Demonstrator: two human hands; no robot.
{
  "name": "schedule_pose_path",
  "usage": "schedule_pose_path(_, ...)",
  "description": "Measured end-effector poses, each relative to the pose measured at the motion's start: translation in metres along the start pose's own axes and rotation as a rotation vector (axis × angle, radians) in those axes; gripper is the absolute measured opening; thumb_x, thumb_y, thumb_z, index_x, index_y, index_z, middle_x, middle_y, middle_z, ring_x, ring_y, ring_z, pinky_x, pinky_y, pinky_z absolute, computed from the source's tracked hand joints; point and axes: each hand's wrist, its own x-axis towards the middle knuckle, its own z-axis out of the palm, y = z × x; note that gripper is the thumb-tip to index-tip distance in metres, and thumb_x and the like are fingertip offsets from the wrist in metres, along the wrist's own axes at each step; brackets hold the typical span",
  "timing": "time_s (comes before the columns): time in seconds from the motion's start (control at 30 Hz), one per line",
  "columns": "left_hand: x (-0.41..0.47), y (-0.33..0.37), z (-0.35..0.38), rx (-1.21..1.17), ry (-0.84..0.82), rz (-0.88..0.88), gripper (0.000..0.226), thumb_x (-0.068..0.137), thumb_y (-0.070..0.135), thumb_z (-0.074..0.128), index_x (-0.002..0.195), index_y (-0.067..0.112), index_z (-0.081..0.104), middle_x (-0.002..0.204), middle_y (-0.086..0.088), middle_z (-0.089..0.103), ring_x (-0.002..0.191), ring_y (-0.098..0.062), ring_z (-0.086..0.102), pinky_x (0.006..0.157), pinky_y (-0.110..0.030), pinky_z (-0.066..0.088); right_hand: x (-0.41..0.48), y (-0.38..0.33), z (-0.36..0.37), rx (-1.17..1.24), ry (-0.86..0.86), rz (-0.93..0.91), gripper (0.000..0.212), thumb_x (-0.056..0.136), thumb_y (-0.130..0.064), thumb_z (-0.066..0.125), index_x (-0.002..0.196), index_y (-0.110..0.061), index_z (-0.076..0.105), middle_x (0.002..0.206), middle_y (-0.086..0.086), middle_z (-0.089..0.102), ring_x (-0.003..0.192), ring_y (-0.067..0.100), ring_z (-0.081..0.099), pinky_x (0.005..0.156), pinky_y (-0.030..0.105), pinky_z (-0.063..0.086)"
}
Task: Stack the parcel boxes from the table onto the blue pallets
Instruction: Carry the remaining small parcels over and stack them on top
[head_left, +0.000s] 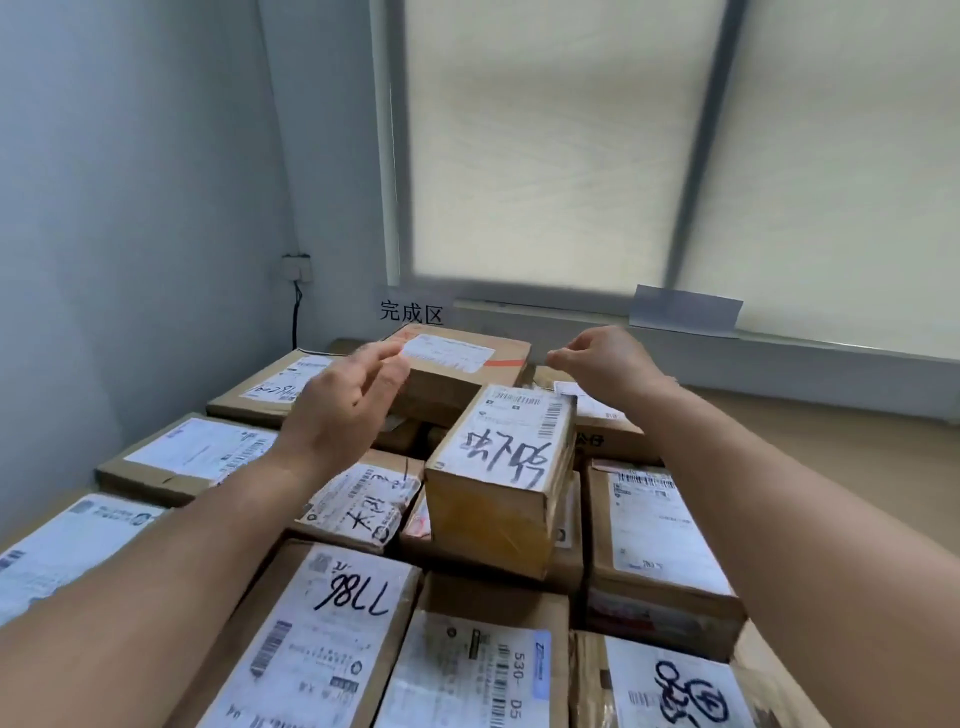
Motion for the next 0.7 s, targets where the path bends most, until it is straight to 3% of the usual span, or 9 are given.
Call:
schedule_pose_path(0.13,0.037,-0.022,0.012,0.169,0.042,-0.215,0.056,0.097,0.046,0.039,0.145,0.016,0.032,0.145,-0.012,0.036,0.132,-0.027,0.036,0.104,-0.044,0.033,0.030,-0.002,0.020,0.060,-0.101,0.039,0.038,0.083,-0.029,0.068,0.093,0.008,0.068,0.069,0.010,0.053,0.065,0.022,0.046,0.062,0.032,0.037)
schedule_pose_path(0.27,0.054,-0.037,0.022,0.058,-0.055,-0.420,0.060,0.097,0.048,0.037,0.148,0.019,0.026,0.149,-0.010,0.035,0.136,-0.028,0.033,0.107,-0.042,0.029,0.048,-0.001,0.033,0.098,-0.155,0.031,0.027,0.079,-0.027,0.070,0.078,0.000,0.070,0.067,0.008,0.062,0.062,0.022,0.052,0.061,0.031,0.040)
schedule_pose_path(0.4,0.056,-0.037,0.025,0.026,-0.075,-0.420,0.056,0.096,0.051,0.040,0.143,0.021,0.037,0.138,-0.006,0.048,0.124,-0.025,0.045,0.099,-0.038,0.037,0.056,-0.002,0.034,0.156,-0.192,0.039,0.021,0.079,-0.023,0.072,0.070,-0.005,0.067,0.066,0.008,0.064,0.058,0.022,0.055,0.057,0.031,0.042)
schedule_pose_path(0.5,0.050,-0.030,0.026,0.067,-0.096,-0.373,0.054,0.094,0.052,0.042,0.139,0.021,0.042,0.128,-0.004,0.055,0.110,-0.021,0.051,0.089,-0.036,0.043,0.056,0.000,0.032,0.169,-0.173,0.045,0.022,0.079,-0.023,0.072,0.078,-0.002,0.070,0.063,0.007,0.061,0.061,0.022,0.057,0.060,0.034,0.046)
schedule_pose_path(0.7,0.043,-0.023,0.023,0.096,-0.140,-0.334,0.058,0.095,0.052,0.040,0.143,0.019,0.037,0.136,-0.006,0.050,0.120,-0.025,0.048,0.094,-0.037,0.042,0.047,0.003,0.027,0.119,-0.164,0.035,0.023,0.080,-0.023,0.069,0.088,-0.002,0.071,0.080,0.014,0.071,0.070,0.026,0.064,0.067,0.037,0.052)
